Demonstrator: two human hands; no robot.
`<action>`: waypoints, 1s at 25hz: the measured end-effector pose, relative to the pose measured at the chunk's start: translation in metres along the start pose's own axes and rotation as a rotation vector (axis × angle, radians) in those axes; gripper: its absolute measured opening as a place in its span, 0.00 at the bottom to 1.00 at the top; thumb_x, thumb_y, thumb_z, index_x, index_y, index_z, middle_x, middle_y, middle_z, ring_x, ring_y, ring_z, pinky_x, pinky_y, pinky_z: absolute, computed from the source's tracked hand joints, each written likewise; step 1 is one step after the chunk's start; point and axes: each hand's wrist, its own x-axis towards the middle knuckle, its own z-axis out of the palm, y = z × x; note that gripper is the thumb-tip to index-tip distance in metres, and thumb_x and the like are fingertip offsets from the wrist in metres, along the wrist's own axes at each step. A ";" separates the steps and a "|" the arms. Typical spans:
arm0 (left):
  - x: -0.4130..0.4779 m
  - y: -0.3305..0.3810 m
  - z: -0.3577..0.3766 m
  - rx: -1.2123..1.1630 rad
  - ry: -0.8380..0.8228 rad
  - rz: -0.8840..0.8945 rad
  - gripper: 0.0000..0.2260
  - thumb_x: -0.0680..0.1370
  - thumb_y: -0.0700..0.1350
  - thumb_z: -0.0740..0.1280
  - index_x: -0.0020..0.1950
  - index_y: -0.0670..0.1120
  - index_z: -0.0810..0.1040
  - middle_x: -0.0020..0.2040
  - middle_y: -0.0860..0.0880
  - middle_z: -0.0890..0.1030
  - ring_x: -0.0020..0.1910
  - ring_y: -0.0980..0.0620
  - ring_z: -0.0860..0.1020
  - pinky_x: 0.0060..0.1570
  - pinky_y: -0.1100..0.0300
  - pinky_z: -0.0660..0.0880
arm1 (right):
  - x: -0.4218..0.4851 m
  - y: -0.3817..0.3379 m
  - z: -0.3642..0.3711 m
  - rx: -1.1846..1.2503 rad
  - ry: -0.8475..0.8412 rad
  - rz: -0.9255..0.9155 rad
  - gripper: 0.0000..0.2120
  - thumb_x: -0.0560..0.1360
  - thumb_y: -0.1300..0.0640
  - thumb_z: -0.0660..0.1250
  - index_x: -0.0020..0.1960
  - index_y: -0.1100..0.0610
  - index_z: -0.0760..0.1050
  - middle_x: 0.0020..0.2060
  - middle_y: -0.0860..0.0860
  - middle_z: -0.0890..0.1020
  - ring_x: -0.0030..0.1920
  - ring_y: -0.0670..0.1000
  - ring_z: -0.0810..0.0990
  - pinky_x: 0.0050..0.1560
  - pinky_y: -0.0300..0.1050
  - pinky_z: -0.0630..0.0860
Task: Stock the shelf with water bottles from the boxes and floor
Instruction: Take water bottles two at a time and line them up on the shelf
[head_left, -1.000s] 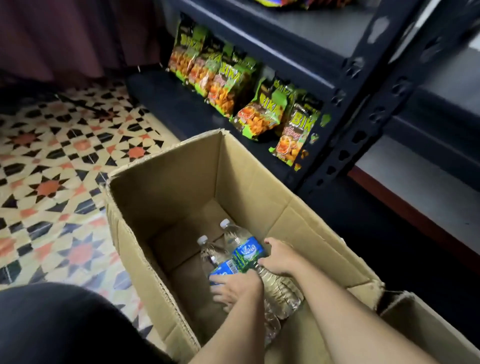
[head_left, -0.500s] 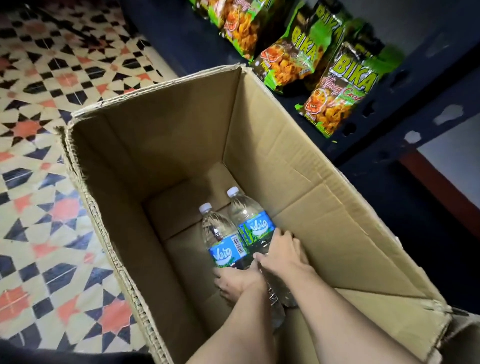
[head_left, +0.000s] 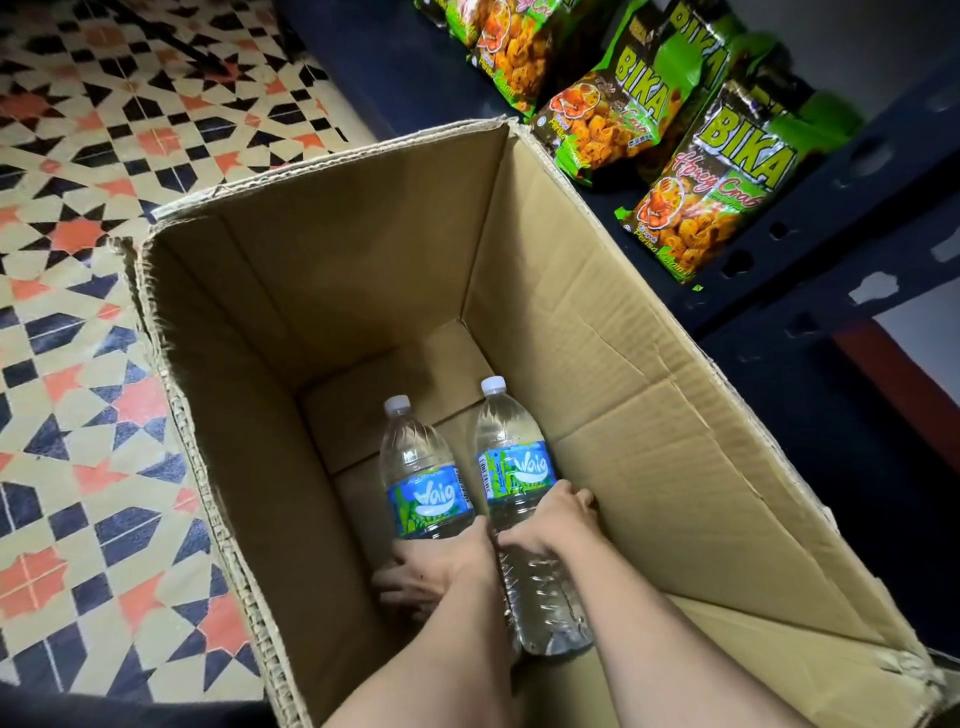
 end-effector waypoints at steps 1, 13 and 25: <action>0.002 0.003 0.002 -0.010 -0.010 -0.036 0.38 0.57 0.49 0.82 0.61 0.41 0.71 0.65 0.40 0.66 0.66 0.40 0.64 0.62 0.48 0.66 | 0.002 -0.001 0.005 0.078 0.010 0.010 0.54 0.58 0.40 0.80 0.73 0.61 0.57 0.70 0.57 0.65 0.71 0.55 0.67 0.69 0.46 0.69; 0.012 0.006 0.013 -0.103 -0.005 -0.100 0.40 0.55 0.46 0.82 0.62 0.40 0.69 0.64 0.38 0.73 0.66 0.40 0.70 0.65 0.47 0.66 | 0.007 0.001 0.009 0.205 0.084 0.025 0.41 0.55 0.46 0.82 0.62 0.57 0.69 0.59 0.54 0.78 0.60 0.54 0.78 0.58 0.44 0.76; -0.035 0.046 -0.020 -0.630 0.017 -0.125 0.38 0.51 0.47 0.82 0.57 0.44 0.71 0.60 0.41 0.75 0.60 0.38 0.74 0.61 0.47 0.73 | -0.057 -0.011 -0.060 0.094 0.266 -0.266 0.37 0.58 0.48 0.79 0.63 0.52 0.69 0.61 0.52 0.76 0.65 0.53 0.74 0.62 0.46 0.73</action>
